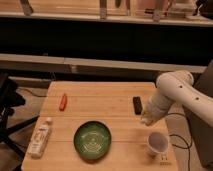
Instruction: Place the white sponge in the ceramic cup
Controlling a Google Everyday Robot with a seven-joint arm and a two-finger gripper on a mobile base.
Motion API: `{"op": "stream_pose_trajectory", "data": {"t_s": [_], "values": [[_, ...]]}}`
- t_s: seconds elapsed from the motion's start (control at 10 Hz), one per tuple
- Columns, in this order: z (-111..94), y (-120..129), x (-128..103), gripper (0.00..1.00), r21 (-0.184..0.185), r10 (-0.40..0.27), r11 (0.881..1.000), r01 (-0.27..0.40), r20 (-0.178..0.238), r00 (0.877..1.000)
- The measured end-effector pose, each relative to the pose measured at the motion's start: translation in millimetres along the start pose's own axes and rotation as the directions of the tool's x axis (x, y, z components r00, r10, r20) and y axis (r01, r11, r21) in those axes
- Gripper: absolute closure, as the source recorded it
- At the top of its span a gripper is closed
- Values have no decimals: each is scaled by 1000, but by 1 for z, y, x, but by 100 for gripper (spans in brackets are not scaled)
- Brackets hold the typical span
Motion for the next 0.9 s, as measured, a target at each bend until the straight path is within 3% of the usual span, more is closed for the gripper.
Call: {"op": "stream_pose_trajectory", "data": {"t_s": [0.9], "values": [[-2,33,-14,98,-13,-8,1000,8,5,1000]]}}
